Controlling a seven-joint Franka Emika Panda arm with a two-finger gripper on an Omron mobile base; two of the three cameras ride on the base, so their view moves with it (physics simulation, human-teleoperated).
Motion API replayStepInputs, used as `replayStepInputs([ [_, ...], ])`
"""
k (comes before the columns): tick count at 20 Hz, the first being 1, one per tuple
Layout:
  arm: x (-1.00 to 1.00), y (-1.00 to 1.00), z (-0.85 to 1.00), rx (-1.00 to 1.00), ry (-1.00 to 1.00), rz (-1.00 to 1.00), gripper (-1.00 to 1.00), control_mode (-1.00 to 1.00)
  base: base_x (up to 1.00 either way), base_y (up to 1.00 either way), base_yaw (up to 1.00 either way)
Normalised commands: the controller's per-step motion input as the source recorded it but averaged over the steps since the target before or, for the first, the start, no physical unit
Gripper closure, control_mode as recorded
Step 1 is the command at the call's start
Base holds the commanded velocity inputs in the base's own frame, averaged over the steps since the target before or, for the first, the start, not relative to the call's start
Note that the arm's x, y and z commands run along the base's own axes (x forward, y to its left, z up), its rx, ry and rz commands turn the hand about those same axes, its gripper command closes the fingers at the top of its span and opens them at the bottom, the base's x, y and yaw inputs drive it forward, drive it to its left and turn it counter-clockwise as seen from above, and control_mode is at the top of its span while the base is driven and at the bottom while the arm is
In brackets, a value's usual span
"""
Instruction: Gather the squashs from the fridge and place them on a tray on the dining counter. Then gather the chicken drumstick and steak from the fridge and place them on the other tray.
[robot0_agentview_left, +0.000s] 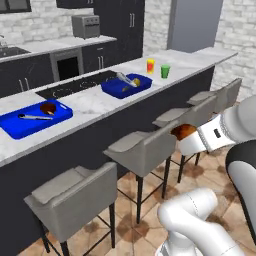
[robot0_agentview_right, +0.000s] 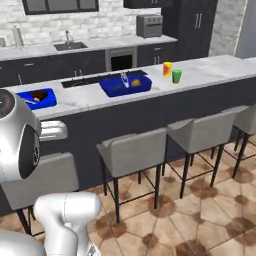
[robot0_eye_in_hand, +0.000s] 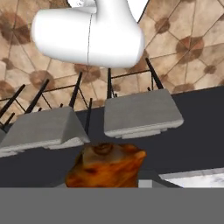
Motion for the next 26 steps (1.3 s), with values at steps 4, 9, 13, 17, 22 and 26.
replayStepInputs([
  [4, 0.0, 0.0, 0.0, 0.0, 0.0, 0.0, 1.0, 1.0, 0.0, 0.04, 0.4],
  [9, 0.0, 0.0, 0.0, 0.0, 0.0, 0.0, 1.0, 1.0, 0.01, 0.04, 0.4],
  [13, 0.0, 0.0, 0.0, 0.0, 0.0, 0.0, 1.0, 1.0, 0.19, 0.0, 0.36],
  [17, 0.0, 0.0, 0.0, 0.0, 0.0, 0.0, 1.0, 1.0, 0.37, 0.0, 0.29],
  [22, 0.0, 0.0, 0.0, 0.0, 0.0, 0.0, 1.0, 1.0, 0.57, 0.05, 0.24],
  [26, 0.0, 0.0, 0.0, 0.0, 0.0, 0.0, 1.0, 1.0, 0.59, 0.0, 0.21],
])
